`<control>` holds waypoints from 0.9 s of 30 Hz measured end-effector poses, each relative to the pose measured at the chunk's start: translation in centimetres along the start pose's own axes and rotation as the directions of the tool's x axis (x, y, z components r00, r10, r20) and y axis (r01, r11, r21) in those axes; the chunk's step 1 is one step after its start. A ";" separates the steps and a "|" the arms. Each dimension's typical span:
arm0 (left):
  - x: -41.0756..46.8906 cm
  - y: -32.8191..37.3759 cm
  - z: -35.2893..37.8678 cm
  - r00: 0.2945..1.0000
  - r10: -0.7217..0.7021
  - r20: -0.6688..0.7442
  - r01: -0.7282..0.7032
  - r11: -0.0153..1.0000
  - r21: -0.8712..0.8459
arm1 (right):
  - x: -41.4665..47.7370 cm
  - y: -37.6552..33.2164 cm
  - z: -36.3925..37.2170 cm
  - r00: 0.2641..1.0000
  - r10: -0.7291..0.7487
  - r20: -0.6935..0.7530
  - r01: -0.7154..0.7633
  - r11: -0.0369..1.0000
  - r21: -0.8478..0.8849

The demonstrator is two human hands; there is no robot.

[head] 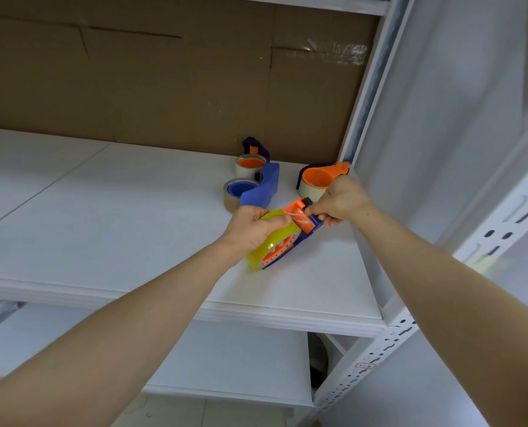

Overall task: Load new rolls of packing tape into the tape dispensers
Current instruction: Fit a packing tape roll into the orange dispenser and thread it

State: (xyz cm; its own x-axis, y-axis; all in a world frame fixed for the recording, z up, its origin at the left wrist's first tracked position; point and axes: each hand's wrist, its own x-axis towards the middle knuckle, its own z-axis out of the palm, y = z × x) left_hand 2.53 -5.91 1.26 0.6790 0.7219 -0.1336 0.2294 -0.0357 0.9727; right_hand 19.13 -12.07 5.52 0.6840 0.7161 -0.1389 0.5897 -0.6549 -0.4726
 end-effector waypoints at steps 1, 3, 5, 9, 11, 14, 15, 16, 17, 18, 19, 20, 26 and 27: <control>0.0 -0.1 -0.1 1.000 0.000 -0.001 0.000 1.000 -0.005 | -0.1 0.2 0.3 0.998 -0.037 -0.046 0.035 0.999 -0.030; 0.1 -0.2 -0.1 1.000 0.003 0.003 -0.003 1.000 -0.021 | -0.6 0.6 0.9 0.984 -0.115 -0.138 0.104 0.991 -0.079; 0.1 -0.3 -0.1 1.000 0.007 0.003 -0.007 1.000 -0.023 | -1.1 0.8 1.2 0.959 -0.177 -0.223 0.158 0.982 -0.099; 0.1 -0.3 0.1 1.000 0.025 0.002 -0.025 1.000 -0.001 | -1.7 1.0 1.6 0.923 -0.229 -0.309 0.195 0.971 -0.137; 0.1 -0.3 0.1 1.000 0.030 0.002 -0.030 1.000 -0.004 | -1.8 1.2 1.8 0.907 -0.246 -0.341 0.203 0.967 -0.157; 0.1 -0.3 -0.3 0.999 0.026 0.032 -0.025 0.999 -0.029 | -2.0 1.3 2.0 0.894 -0.249 -0.373 0.207 0.967 -0.150; 0.0 -0.3 -0.5 0.999 0.014 0.049 -0.011 0.999 -0.049 | -1.9 1.2 2.0 0.894 -0.245 -0.375 0.208 0.969 -0.137; 0.0 -0.3 -0.7 0.998 -0.002 0.066 0.007 0.998 -0.064 | -1.8 1.2 2.0 0.894 -0.243 -0.376 0.212 0.970 -0.122; 0.0 -0.4 -0.9 0.996 -0.013 0.084 0.019 0.998 -0.066 | -1.6 1.1 2.1 0.896 -0.241 -0.372 0.217 0.970 -0.107; 0.0 -0.4 -1.1 0.995 -0.016 0.098 0.022 0.998 -0.064 | -1.5 1.1 2.1 0.898 -0.242 -0.368 0.221 0.970 -0.098; 0.0 -0.5 -1.2 0.995 -0.014 0.102 0.021 0.997 -0.068 | -1.4 1.0 2.0 0.899 -0.243 -0.365 0.223 0.970 -0.096; -0.1 -0.6 -1.4 0.995 -0.011 0.096 0.019 0.996 -0.085 | -1.4 0.9 1.9 0.899 -0.246 -0.363 0.226 0.969 -0.098; -0.3 -1.0 -1.5 0.999 0.018 0.045 -0.010 0.985 -0.171 | -1.4 0.1 1.4 0.900 -0.249 -0.357 0.225 0.968 -0.109; -0.3 -0.9 -1.4 0.999 0.018 0.031 -0.013 0.987 -0.163 | -1.3 0.1 1.3 0.903 -0.243 -0.354 0.221 0.970 -0.101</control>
State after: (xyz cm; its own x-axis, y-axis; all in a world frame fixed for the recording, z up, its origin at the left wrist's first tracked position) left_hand 1.10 -5.15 0.65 0.7044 0.6992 -0.1219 0.1041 0.0680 0.9922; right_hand 17.71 -12.80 4.47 0.6267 0.7204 0.2970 0.7665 -0.5015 -0.4012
